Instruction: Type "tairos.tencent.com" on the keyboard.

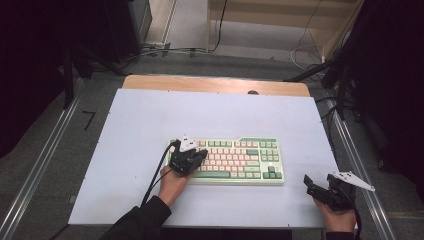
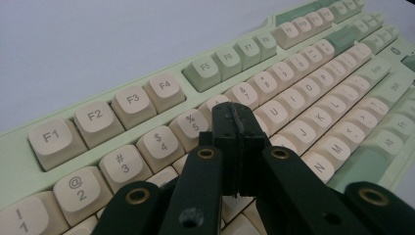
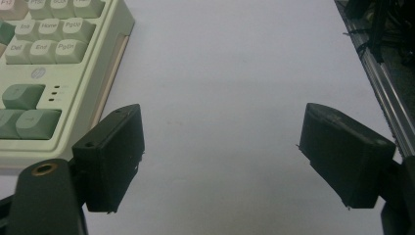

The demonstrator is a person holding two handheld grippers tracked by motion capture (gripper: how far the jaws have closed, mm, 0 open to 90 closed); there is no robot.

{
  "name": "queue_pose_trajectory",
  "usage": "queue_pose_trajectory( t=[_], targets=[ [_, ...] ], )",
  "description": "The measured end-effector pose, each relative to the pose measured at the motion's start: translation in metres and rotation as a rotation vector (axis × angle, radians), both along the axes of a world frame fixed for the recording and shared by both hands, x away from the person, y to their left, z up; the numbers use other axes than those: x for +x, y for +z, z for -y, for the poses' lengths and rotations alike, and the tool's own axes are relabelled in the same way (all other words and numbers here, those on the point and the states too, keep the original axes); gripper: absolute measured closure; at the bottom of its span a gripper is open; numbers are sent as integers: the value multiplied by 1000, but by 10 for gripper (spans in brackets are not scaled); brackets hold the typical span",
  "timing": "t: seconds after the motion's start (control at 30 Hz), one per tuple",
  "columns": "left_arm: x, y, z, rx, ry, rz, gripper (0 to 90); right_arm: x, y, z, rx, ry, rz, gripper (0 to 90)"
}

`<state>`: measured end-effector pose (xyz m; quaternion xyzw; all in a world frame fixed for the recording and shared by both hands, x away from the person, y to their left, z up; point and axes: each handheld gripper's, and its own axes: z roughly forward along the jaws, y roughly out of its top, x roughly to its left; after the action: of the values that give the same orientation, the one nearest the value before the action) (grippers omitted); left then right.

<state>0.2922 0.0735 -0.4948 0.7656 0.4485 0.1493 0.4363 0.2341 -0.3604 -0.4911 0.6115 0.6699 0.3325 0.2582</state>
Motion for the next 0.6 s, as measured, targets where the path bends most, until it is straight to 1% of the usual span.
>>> queue_pose_trajectory(
  t=[0.3, 0.5, 0.6],
  targets=[
    [0, 0, 0, 2, 0, -2, 900, 0, 0, 0, 1, -1, -1, 152],
    [1, -1, 1, 18, -10, -19, 900, 0, 0, 0, 2, 0, -3, 152],
    [1, 0, 2, 21, -9, -16, 900, 1, 0, 0, 1, 0, -3, 152]
  ],
)
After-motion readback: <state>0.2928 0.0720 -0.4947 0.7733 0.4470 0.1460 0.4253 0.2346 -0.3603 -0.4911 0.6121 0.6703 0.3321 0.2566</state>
